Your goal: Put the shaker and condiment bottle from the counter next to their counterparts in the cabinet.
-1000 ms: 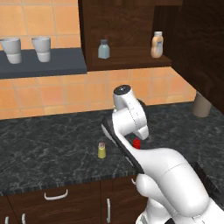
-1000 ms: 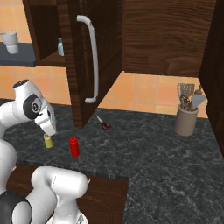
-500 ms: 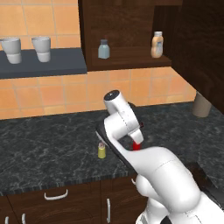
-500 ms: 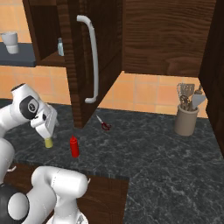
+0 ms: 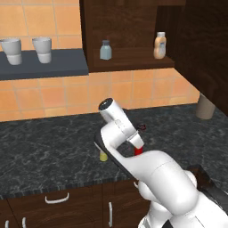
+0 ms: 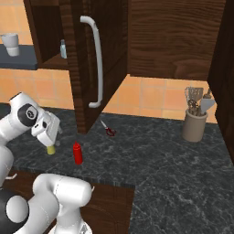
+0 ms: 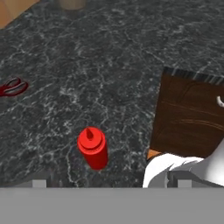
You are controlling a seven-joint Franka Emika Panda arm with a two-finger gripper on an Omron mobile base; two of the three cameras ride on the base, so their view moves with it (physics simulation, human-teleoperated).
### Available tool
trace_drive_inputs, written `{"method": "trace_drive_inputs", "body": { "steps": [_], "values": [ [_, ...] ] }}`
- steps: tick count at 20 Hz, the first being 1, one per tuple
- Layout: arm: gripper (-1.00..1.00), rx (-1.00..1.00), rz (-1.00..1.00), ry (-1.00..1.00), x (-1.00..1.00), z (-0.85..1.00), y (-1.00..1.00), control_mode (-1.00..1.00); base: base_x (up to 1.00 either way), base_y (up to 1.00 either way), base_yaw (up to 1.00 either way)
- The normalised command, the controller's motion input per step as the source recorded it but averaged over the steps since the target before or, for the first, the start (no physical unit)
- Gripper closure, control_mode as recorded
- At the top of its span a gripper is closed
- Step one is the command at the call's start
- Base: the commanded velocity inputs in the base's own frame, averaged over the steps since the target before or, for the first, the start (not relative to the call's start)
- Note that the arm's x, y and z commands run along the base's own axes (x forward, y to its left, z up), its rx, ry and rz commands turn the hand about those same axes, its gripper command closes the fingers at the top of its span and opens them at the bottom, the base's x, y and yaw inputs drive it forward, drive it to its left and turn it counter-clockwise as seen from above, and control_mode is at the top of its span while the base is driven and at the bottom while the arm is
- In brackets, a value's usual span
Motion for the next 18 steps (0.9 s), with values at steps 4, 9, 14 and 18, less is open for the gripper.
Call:
{"method": "trace_drive_inputs", "body": {
  "steps": [4,9,14,18],
  "values": [
    [-1.00,-0.09,0.00,0.00,0.16,-0.32,0.00,-1.00,0.00,0.00,0.00],
    [-1.00,-0.07,0.00,0.00,0.12,-0.33,0.00,-1.00,0.00,0.00,0.00],
    [-1.00,-0.09,0.00,0.00,0.01,-0.33,0.00,-1.00,0.00,0.00,0.00],
    [-1.00,-0.02,0.01,0.02,0.00,-0.08,0.00,-1.00,0.00,0.00,0.00]
  ]
}}
